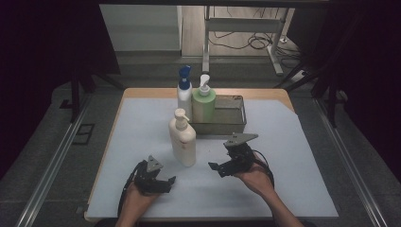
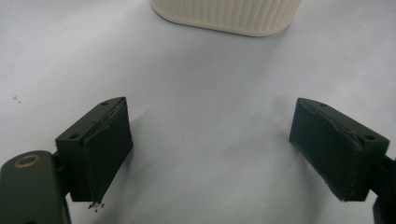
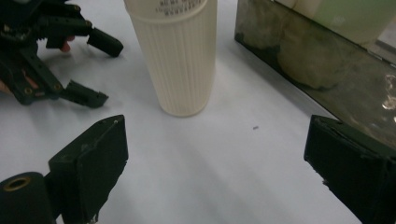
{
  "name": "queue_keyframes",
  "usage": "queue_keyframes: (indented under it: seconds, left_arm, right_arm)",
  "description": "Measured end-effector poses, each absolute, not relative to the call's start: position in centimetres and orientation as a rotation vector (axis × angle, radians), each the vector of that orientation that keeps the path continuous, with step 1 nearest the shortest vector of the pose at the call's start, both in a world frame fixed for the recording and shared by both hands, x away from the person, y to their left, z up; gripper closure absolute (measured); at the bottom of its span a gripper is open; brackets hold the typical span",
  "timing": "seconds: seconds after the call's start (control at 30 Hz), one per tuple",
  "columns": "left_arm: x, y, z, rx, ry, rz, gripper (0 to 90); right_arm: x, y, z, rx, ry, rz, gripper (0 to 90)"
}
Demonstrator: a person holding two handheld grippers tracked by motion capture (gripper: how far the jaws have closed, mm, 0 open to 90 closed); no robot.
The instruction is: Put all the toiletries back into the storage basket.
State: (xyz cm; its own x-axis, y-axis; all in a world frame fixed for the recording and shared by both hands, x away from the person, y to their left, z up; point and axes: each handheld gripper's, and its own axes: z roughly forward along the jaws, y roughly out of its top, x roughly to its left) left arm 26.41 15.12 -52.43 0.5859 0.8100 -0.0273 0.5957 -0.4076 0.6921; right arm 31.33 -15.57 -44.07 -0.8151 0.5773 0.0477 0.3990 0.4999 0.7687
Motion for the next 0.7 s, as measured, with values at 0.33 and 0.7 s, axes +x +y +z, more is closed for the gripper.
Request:
queue_keyframes:
  seconds: [0.33,0.7]
  left_arm:
    - [26.4,15.1,-52.4,2.146,1.111,0.414,12.6]
    - [26.4,15.1,-52.4,2.146,1.111,0.413,12.6]
  right_arm:
    - [32.2,-13.4,-43.0,0.844,2.516,1.235,8.6]
    - [32.8,-10.8,-42.3,0.823,2.532,1.237,8.7]
